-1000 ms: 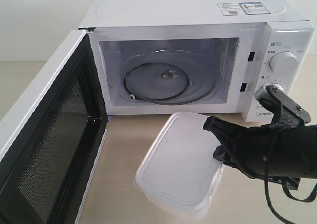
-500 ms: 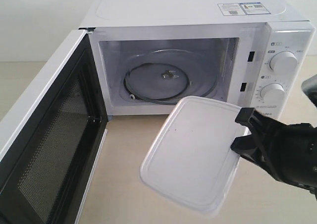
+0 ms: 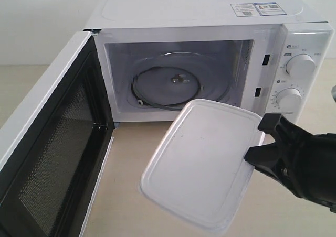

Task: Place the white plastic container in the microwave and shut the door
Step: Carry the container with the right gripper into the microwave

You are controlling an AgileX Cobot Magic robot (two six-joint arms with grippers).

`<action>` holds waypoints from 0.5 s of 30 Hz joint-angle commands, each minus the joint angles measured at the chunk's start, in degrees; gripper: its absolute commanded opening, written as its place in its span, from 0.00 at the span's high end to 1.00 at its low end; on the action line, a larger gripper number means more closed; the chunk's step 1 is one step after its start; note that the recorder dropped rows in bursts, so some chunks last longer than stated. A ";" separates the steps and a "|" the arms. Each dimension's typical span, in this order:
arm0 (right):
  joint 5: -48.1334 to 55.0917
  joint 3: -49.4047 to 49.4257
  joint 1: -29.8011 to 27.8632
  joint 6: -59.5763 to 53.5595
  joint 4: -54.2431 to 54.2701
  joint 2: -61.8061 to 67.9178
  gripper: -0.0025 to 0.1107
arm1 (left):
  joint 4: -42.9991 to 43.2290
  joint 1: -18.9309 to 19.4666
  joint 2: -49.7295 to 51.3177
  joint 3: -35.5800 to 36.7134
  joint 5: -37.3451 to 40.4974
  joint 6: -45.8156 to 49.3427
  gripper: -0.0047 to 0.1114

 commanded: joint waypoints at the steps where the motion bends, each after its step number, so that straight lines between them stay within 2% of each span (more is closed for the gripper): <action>1: -3.90 -0.08 3.57 1.49 -1.75 -0.58 0.98 | -0.39 -0.34 -0.10 0.19 -0.07 -0.23 0.93; 5: -12.21 -0.08 10.47 6.97 -3.59 -0.58 0.98 | -0.39 -0.34 -0.10 0.19 -0.07 -0.23 0.93; 10: -20.52 -0.08 18.67 20.38 -13.43 -0.21 0.98 | -0.39 -0.34 -0.10 0.19 -0.07 -0.23 0.93; 15: -27.12 0.02 24.55 27.61 -14.36 3.59 0.98 | -0.39 -0.34 -0.10 0.19 -0.07 -0.23 0.93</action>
